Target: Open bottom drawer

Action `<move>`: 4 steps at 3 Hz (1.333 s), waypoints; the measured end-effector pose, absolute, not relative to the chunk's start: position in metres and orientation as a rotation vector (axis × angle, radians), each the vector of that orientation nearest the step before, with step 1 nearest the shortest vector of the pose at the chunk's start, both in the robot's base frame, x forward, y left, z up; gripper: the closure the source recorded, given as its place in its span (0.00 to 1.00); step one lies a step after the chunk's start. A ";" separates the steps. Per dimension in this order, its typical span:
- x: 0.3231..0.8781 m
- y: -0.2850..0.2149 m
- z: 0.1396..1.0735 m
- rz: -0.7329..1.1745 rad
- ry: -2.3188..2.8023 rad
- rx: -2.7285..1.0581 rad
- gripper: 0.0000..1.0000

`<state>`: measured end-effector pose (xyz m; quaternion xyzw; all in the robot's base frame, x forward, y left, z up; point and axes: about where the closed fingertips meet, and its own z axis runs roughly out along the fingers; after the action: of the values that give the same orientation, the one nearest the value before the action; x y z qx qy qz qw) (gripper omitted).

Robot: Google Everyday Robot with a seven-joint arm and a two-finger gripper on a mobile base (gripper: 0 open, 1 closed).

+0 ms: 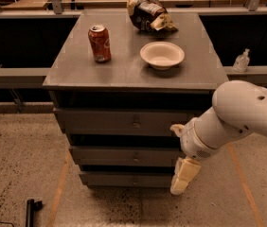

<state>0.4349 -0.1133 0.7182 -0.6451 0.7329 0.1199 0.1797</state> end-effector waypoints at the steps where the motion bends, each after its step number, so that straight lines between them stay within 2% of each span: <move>1: 0.435 -0.113 0.718 0.339 2.071 -1.823 0.00; 2: 0.435 -0.109 0.711 0.304 2.099 -1.807 0.00; 4: 0.439 -0.106 0.607 0.398 2.128 -1.739 0.00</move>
Offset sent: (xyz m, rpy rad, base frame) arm 0.0009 0.0078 -0.0192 -0.0510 -0.0157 -0.0655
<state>0.4386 -0.1057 0.6069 -0.6158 0.7536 0.1410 0.1816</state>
